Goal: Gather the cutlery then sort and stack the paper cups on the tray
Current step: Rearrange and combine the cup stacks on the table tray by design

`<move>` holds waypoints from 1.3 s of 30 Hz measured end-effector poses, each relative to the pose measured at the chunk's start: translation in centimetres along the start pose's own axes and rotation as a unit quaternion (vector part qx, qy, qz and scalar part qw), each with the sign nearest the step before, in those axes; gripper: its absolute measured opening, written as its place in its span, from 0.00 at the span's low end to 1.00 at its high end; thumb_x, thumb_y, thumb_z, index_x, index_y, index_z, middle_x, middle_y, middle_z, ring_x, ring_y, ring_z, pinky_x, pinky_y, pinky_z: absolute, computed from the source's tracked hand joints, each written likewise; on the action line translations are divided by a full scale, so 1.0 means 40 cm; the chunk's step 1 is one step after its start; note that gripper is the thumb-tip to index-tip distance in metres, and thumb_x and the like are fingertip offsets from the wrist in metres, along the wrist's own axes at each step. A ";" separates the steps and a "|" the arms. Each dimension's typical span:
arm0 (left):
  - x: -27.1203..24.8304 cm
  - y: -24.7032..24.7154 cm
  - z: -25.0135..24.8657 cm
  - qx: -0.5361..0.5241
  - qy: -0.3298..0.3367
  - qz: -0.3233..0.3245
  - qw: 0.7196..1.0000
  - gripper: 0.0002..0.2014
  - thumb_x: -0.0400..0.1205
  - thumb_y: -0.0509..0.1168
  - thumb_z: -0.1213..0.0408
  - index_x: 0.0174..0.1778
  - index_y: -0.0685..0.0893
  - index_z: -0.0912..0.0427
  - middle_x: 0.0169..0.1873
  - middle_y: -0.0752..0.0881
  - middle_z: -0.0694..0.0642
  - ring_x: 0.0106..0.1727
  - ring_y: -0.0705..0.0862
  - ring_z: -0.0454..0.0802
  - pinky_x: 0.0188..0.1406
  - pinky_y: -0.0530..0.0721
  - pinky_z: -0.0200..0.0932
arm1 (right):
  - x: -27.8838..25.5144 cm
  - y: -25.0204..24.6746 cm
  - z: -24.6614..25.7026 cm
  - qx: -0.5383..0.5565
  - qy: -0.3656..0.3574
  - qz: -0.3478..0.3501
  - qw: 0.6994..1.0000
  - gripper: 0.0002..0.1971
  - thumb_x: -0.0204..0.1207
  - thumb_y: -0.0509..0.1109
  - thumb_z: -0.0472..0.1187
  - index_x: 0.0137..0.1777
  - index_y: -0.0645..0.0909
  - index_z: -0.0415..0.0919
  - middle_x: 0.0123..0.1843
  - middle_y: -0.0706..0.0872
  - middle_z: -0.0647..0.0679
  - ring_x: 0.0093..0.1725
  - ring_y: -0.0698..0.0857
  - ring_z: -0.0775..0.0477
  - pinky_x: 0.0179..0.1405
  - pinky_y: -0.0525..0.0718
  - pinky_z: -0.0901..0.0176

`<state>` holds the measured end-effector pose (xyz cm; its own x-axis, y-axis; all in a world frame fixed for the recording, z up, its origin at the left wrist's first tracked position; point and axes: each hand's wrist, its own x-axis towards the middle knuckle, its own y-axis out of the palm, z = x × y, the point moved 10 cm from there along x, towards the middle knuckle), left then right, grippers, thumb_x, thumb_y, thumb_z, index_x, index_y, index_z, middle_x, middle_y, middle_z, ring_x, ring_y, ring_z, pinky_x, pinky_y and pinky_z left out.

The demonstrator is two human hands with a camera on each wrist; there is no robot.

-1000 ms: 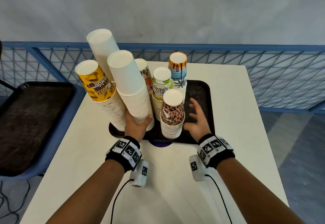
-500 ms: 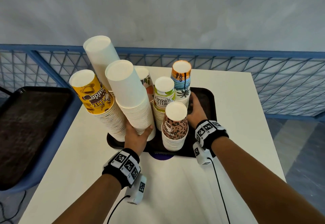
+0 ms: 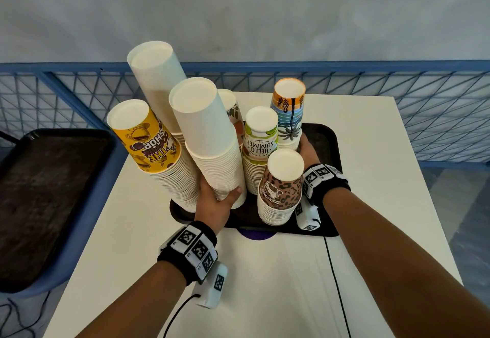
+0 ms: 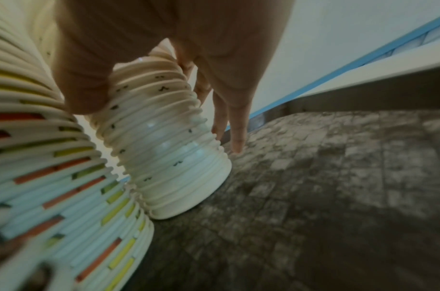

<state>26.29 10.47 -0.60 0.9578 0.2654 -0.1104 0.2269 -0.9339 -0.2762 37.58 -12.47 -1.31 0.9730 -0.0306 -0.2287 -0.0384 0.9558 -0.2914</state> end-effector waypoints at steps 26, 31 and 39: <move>-0.033 0.013 0.035 0.054 -0.095 -0.013 0.994 0.21 0.67 0.71 0.72 0.57 0.80 0.70 0.52 0.84 0.64 0.59 0.83 0.63 0.54 0.77 0.45 | -0.303 -0.188 -0.159 -0.133 0.095 -0.123 0.979 0.23 0.65 0.77 0.37 0.59 0.74 0.35 0.56 0.80 0.40 0.53 0.79 0.44 0.51 0.76 0.58; -0.123 0.106 0.001 0.072 -0.062 0.086 0.992 0.28 0.70 0.74 0.71 0.65 0.73 0.61 0.63 0.77 0.58 0.65 0.77 0.55 0.61 0.76 0.45 | -0.361 -0.019 -0.152 -0.121 0.094 0.045 0.987 0.28 0.70 0.75 0.39 0.69 0.71 0.42 0.61 0.78 0.44 0.58 0.78 0.48 0.59 0.74 0.61; -0.143 0.151 -0.118 0.002 -0.007 0.056 0.998 0.39 0.63 0.81 0.67 0.68 0.70 0.52 0.54 0.79 0.43 0.55 0.79 0.39 0.55 0.75 0.33 | -0.359 0.079 -0.102 0.023 0.071 0.062 0.995 0.36 0.72 0.71 0.33 0.78 0.61 0.47 0.66 0.81 0.42 0.61 0.81 0.48 0.57 0.82 0.56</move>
<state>23.00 2.19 2.88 0.9746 0.1620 -0.1549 0.1171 -0.9573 -0.2644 22.55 -10.21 -2.75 0.9193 0.0508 -0.3903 -0.1427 0.9672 -0.2103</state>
